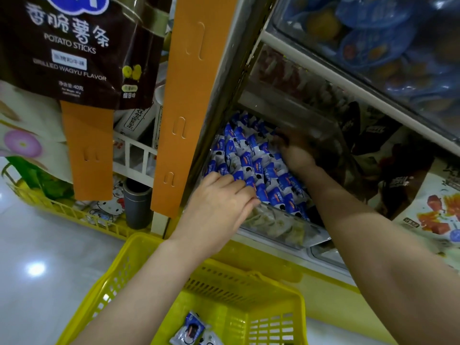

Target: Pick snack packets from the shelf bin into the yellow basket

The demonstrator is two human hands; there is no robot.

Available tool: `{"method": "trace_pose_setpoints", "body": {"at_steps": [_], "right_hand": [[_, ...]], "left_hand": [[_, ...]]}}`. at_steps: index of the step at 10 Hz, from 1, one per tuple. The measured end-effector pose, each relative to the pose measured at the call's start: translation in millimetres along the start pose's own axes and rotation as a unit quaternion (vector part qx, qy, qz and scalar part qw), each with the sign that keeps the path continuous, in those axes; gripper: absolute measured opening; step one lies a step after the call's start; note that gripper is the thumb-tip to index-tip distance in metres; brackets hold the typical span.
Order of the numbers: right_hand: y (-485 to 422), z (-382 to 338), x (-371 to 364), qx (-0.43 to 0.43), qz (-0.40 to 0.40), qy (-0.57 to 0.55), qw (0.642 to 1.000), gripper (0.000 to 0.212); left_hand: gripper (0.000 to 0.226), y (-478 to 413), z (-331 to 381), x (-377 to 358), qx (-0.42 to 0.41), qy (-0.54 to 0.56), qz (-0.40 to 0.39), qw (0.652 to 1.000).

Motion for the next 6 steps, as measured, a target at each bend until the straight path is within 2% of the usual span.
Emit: {"method": "trace_pose_setpoints", "body": {"at_steps": [1,2,3,4,5,6], "right_hand": [[3.9,-22.1,-20.3,0.085,-0.062,0.040,0.994,0.030],[0.5,-20.0,-24.6,0.097,-0.105,0.088,0.986,0.037],[1.6,-14.4,-22.5,0.073,-0.147,0.094,0.982,0.037],[14.6,-21.4,-16.9,0.059,-0.145,0.064,0.986,0.030],[48.2,-41.1,6.4,0.083,-0.095,0.038,0.991,0.037],[99.9,-47.8,21.5,0.119,-0.084,-0.004,0.989,0.050]], "left_hand": [[0.033,0.1,2.1,1.0,0.002,0.001,-0.001,1.000],[0.031,-0.4,1.8,0.4,0.000,-0.004,0.000,1.000],[0.035,0.0,0.2,0.4,0.003,-0.010,-0.003,1.000],[0.036,-0.6,0.8,-2.3,0.002,-0.018,-0.020,1.000],[0.035,-0.4,1.7,-0.9,0.009,-0.020,-0.045,0.999],[0.032,3.5,2.4,-4.3,0.041,-0.008,-0.071,0.997]]}}
Point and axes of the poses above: each hand's wrist, its own y-axis away from the middle knuckle, its own x-axis out of the back of the hand, z = x × y, the point moved 10 cm from there along -y, towards the middle knuckle, and after that the axes turned 9 degrees about y, right-handed, at the moved point
